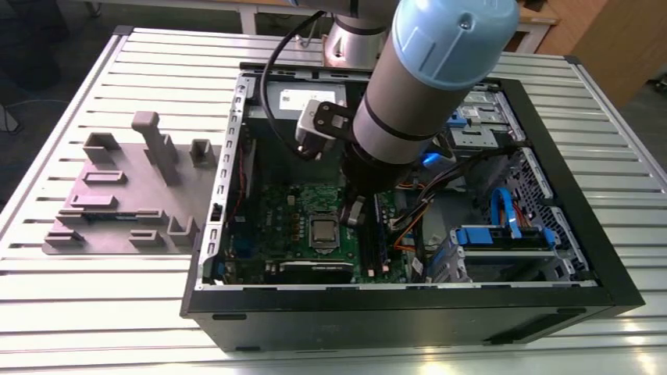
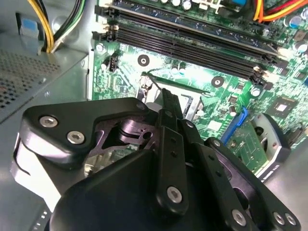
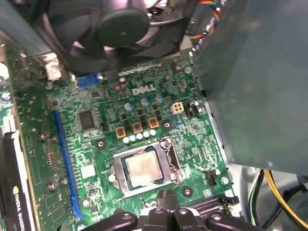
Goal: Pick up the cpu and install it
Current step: 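Install the first cpu locking lever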
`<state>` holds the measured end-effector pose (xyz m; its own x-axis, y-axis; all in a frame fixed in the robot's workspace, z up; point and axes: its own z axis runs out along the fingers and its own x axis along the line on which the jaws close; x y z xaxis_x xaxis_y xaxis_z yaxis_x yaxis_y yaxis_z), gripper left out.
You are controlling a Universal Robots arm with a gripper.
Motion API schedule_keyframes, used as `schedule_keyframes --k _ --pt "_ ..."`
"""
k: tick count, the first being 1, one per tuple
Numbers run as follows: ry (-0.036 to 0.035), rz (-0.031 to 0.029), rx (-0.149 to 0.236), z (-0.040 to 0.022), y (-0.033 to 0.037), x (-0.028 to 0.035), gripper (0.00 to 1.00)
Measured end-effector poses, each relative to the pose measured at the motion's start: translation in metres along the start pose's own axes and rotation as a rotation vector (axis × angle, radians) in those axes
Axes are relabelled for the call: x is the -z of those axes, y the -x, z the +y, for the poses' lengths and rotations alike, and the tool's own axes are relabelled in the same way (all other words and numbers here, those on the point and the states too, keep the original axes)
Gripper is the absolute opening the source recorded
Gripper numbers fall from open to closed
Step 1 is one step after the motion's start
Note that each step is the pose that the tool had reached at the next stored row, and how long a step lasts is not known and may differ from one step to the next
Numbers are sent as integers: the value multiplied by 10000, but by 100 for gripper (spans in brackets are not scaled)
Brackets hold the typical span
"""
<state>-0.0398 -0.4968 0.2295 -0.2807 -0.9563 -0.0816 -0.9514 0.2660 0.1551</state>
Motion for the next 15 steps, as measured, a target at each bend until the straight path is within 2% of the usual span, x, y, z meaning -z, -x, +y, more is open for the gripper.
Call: schedule_keyframes --k 3,5,6,7,9,10,12,15 --pt "38 41 431 -1 0 -4 11" --pt "29 27 623 -1 -1 -4 11" --pt "1 -16 658 -1 -1 -4 11" --pt "-2 -88 672 -2 0 -6 11" --pt "35 -245 694 -1 0 -4 11" --pt "47 -290 700 0 0 -3 11" --pt "41 -306 744 -1 0 -4 11" --pt "-41 -299 978 -2 0 -5 11"
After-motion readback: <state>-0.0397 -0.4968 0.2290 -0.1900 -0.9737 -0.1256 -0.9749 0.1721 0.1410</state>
